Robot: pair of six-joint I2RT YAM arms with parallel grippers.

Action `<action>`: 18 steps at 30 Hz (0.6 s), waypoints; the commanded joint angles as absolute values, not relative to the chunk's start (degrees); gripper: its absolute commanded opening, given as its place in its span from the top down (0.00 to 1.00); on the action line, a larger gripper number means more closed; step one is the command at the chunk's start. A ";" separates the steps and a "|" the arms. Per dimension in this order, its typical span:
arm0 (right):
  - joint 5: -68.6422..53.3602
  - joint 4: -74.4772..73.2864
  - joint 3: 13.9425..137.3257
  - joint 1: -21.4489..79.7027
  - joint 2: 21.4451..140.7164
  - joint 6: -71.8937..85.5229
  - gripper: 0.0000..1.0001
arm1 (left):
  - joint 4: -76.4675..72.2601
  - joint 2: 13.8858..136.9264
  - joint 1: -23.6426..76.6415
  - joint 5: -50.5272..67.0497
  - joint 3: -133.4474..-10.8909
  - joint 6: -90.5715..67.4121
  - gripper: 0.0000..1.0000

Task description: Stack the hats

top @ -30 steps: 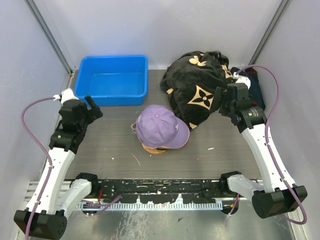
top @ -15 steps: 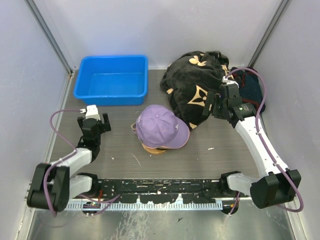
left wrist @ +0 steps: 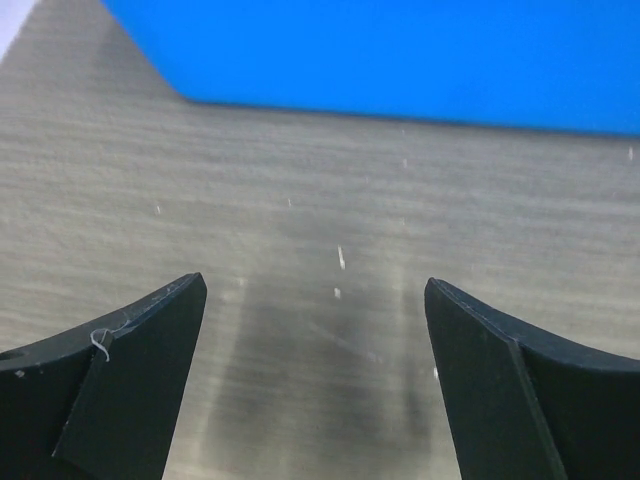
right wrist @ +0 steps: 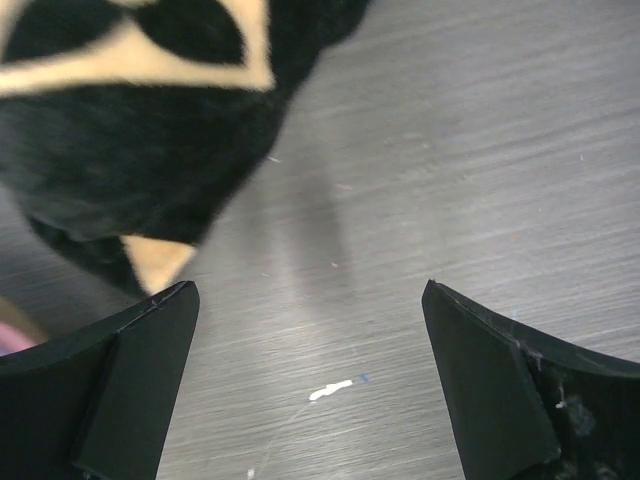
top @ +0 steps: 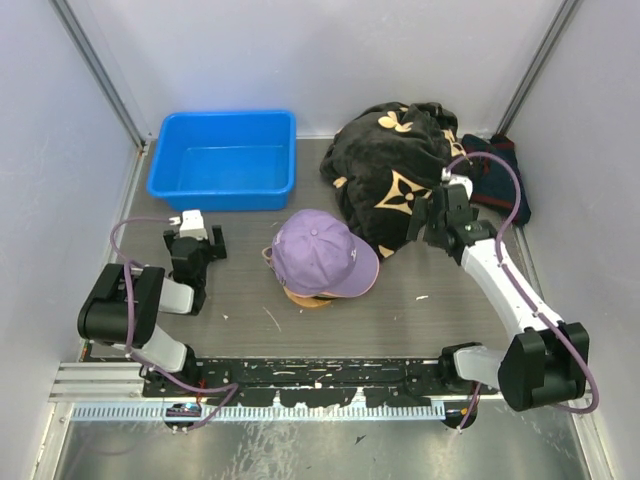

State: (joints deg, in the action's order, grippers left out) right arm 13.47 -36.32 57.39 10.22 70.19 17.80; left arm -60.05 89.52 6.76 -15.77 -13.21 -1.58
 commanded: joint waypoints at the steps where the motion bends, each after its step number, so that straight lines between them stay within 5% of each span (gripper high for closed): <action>1: 19.27 -17.86 44.85 9.12 65.22 12.88 0.00 | -54.03 88.36 5.38 -15.96 -20.12 -2.59 0.02; 7: 3.25 5.34 26.97 -0.43 58.66 12.73 0.00 | -54.29 88.43 5.27 -15.33 -20.03 -2.54 0.02; 13: 7.56 24.68 15.13 -1.73 55.55 9.04 0.00 | -54.86 88.66 5.27 -15.33 -19.95 -2.46 0.02; 18: 6.95 57.17 5.06 -1.76 65.89 3.53 0.00 | -54.93 88.68 5.22 -15.38 -19.89 -2.46 0.02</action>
